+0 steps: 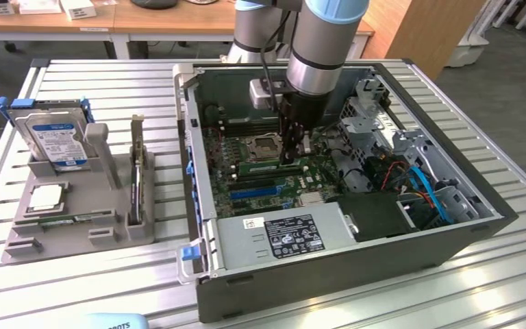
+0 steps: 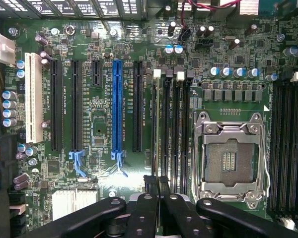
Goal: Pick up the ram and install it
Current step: 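Insert the ram into the slot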
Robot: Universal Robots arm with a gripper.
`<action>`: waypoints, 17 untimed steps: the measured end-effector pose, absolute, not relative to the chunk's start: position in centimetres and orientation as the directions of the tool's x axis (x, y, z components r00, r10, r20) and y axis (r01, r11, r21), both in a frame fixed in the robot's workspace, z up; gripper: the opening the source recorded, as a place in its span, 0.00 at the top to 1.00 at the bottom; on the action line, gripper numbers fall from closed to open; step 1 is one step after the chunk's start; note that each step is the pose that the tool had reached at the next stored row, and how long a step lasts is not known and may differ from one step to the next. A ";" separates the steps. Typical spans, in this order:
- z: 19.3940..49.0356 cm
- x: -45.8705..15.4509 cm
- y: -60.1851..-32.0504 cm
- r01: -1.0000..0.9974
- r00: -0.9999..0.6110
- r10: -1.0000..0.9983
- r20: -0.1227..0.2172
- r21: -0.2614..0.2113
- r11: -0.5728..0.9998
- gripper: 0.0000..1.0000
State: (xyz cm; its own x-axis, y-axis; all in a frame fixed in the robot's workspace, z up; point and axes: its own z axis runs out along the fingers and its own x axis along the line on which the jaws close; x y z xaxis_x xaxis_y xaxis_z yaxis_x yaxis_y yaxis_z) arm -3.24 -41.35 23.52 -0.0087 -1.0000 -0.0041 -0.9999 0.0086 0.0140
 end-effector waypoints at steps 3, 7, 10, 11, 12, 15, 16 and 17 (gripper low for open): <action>23.5 -3.2 -41.3 -1.000 -0.010 -1.000 -0.004 0.014 0.010 0.88; 23.4 -3.2 -41.3 -1.000 -0.010 -1.000 -0.004 0.014 0.010 0.88; 23.4 -3.2 -41.3 -1.000 -0.010 -1.000 -0.004 0.014 0.010 0.88; 23.4 -3.2 -41.3 -1.000 -0.010 -1.000 -0.004 0.014 0.010 0.88; 23.3 -3.2 -41.3 -1.000 -0.010 -1.000 -0.004 0.014 0.010 0.88; 23.3 -3.2 -41.3 -1.000 -0.010 -1.000 -0.004 0.014 0.010 0.88; 23.3 -3.2 -41.3 -1.000 -0.010 -1.000 -0.004 0.014 0.010 0.88; 23.3 -3.2 -41.3 -1.000 -0.010 -1.000 -0.004 0.014 0.010 0.88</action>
